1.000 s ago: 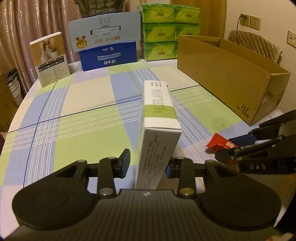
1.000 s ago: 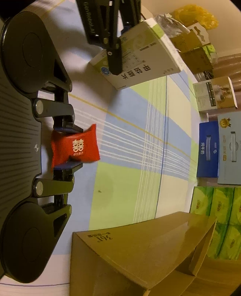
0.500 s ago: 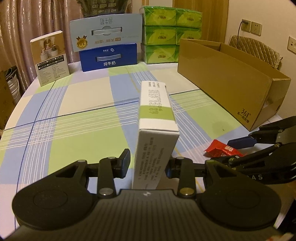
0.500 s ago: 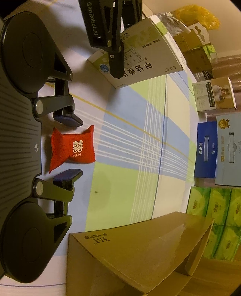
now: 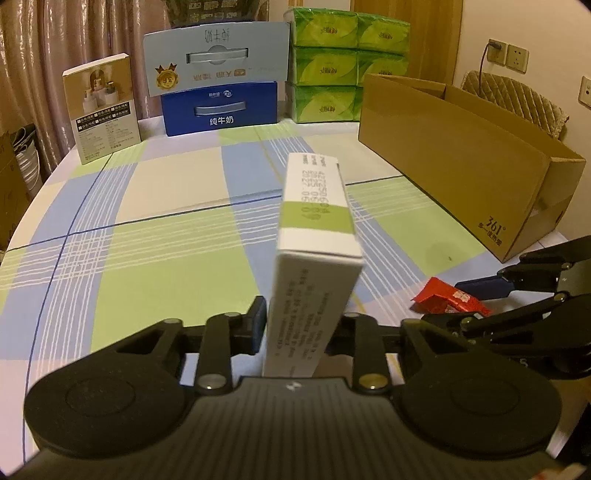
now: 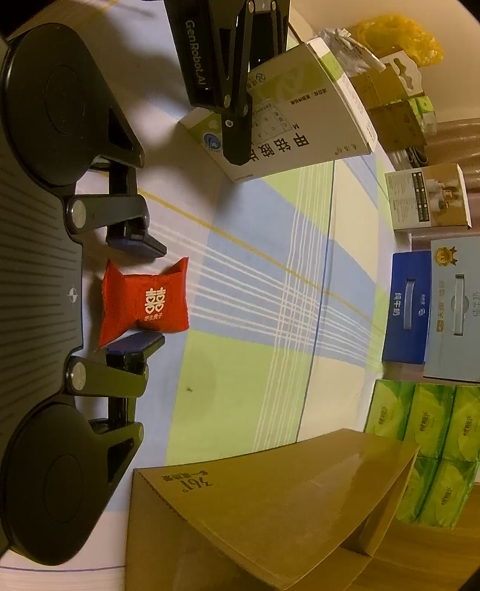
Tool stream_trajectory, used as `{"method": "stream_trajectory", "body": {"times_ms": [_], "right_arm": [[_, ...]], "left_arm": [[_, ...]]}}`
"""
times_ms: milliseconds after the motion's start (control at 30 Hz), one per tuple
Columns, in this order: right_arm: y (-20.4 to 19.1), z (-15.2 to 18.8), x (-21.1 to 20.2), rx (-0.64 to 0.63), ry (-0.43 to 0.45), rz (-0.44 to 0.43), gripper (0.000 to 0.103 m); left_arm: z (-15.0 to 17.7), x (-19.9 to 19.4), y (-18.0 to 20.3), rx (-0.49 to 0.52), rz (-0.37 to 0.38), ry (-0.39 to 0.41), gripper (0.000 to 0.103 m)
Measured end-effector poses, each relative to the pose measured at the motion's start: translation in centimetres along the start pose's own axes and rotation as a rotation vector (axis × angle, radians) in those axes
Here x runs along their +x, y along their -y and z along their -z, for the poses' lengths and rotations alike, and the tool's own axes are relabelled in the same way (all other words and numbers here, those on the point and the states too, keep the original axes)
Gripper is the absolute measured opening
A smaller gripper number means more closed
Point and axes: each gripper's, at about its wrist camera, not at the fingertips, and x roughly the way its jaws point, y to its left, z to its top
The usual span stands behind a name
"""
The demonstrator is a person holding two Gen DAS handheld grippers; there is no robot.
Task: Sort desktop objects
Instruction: 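Lift the medicine box with the left tool while the right lifts the candy, then carry the medicine box and candy over the cardboard box with both tools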
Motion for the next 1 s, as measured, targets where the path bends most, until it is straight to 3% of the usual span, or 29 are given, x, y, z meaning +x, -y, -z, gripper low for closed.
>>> {"method": "stream_trajectory", "body": {"times_ms": [367,633,1000], "right_arm": [[-0.1,0.0,0.0,-0.007,0.001,0.0,0.027],[0.2,-0.1,-0.8,0.027,0.021,0.002,0.025],[0.8,-0.2,-4.9,0.091,0.09,-0.007,0.025]], "left_arm": [[-0.1,-0.6,0.5,0.005,0.024,0.006,0.02],[-0.8,-1.4,0.9,0.014,0.016,0.018,0.021],[-2.5,-4.4,2.6,-0.004,0.003,0.029,0.021]]}}
